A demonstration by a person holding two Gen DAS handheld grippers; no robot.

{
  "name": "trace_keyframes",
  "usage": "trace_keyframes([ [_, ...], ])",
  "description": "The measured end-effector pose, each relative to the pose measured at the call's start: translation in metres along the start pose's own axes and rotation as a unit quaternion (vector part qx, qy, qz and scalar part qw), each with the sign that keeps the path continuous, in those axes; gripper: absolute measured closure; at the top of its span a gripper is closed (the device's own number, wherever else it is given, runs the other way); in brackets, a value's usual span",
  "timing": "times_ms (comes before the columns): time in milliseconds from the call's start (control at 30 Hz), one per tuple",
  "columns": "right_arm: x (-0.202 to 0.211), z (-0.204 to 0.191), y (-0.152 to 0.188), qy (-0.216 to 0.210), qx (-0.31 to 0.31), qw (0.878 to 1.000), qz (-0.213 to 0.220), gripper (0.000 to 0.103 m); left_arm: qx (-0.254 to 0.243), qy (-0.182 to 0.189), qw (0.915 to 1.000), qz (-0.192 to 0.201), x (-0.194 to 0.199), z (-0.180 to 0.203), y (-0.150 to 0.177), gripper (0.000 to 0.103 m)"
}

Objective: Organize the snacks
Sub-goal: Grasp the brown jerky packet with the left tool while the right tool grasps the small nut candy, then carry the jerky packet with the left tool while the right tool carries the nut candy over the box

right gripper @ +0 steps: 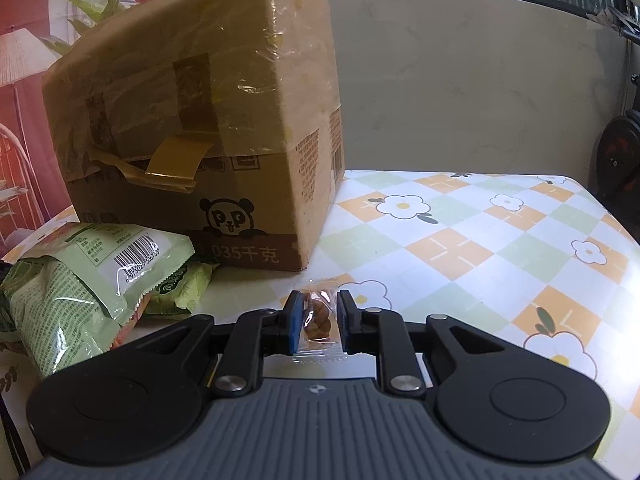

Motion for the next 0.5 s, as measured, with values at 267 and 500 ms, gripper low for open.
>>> trace_keyframes([
  [267,0.0,0.0,0.0,0.001,0.001,1.0,0.002,0.083,0.004,0.015,0.9999,0.005,-0.003,-0.004,-0.004,0.063],
  [500,0.001,-0.001,0.0,-0.002,0.005,1.0,0.002,0.083,0.04,0.023,0.9987,0.022,0.009,-0.009,0.006,0.063],
])
Point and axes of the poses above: each gripper's, at about its wrist camera, not at the fingertips, and x roughly against the way its jaws point, z to its right, y to its underside, the point moved 1 cm from there along -x, roughly the way its jaws point, and after that the axes turned 9 degrees about y, right-handed, at the moved point
